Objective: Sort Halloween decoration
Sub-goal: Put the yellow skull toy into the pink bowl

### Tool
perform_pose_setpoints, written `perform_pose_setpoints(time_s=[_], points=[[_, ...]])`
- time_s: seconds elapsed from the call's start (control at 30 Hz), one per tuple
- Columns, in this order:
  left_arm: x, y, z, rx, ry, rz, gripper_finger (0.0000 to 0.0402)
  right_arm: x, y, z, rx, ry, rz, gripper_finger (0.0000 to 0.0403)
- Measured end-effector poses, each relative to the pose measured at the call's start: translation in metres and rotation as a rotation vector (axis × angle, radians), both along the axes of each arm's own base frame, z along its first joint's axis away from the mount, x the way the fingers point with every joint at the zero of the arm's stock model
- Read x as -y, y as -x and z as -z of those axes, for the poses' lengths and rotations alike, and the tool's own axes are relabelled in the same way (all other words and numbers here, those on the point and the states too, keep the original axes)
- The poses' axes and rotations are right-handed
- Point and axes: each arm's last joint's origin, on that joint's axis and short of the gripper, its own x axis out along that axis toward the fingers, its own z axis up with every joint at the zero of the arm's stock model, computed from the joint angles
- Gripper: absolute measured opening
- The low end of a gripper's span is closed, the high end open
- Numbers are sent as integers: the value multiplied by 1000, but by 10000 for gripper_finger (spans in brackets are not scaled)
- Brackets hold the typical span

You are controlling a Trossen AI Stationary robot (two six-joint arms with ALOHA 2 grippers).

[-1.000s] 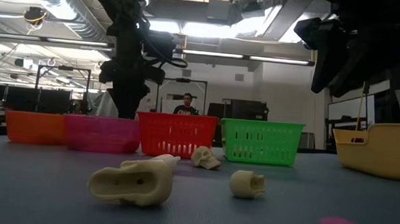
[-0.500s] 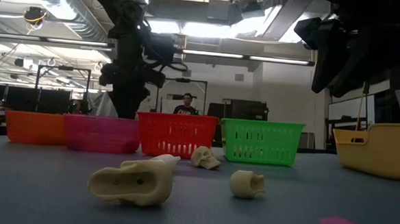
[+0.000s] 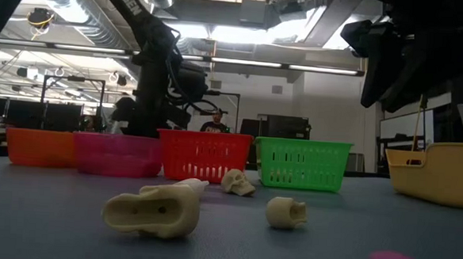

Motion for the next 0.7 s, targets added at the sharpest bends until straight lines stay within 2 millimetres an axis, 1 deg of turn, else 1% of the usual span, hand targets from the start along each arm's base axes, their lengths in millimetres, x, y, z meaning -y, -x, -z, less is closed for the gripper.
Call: perform_pose_setpoints(time_s=[0.27, 0.53, 0.7], points=[[0, -1, 2, -3, 3, -1, 189, 0, 0, 0, 0, 0, 0, 134], [0, -1, 3, -3, 8, -4, 145, 0, 0, 0, 0, 0, 0, 134], [0, -1, 3, -3, 10, -22, 127, 0, 0, 0, 0, 0, 0, 134]])
